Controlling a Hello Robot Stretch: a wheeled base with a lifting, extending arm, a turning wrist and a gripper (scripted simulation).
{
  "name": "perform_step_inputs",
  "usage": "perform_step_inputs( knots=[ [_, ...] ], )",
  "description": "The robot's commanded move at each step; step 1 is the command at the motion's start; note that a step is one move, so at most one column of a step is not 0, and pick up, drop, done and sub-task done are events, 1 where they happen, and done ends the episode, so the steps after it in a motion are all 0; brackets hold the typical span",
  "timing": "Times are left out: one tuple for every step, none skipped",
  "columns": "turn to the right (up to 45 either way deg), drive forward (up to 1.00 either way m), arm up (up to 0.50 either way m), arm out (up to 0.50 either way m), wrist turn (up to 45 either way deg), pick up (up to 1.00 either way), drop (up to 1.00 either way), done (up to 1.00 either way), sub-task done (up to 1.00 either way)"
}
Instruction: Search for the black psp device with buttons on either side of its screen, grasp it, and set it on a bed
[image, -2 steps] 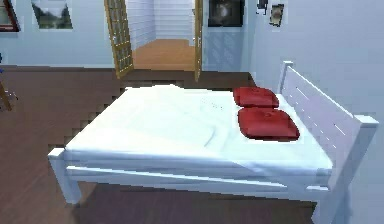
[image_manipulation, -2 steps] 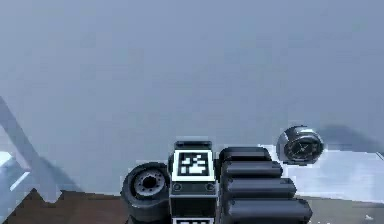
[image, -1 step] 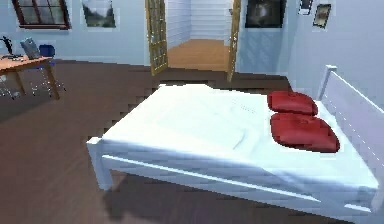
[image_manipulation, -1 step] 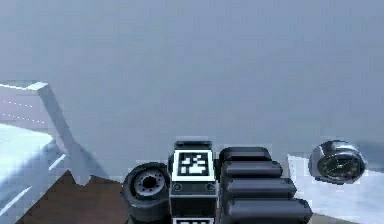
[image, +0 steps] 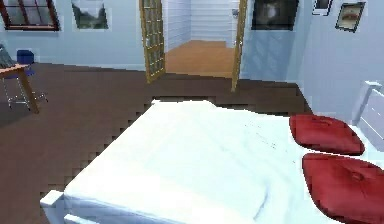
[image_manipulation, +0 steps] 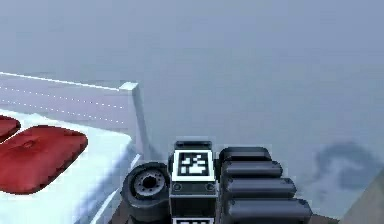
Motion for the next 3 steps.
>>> perform_step_inputs(
  knots=[
    [-45.0,0.00,0.00,0.00,0.0,0.00,0.00,0.00,0.00],
    [-45.0,0.00,0.00,0.00,0.0,0.00,0.00,0.00,0.00],
    [-45.0,0.00,0.00,0.00,0.0,0.00,0.00,0.00,0.00]
  ],
)
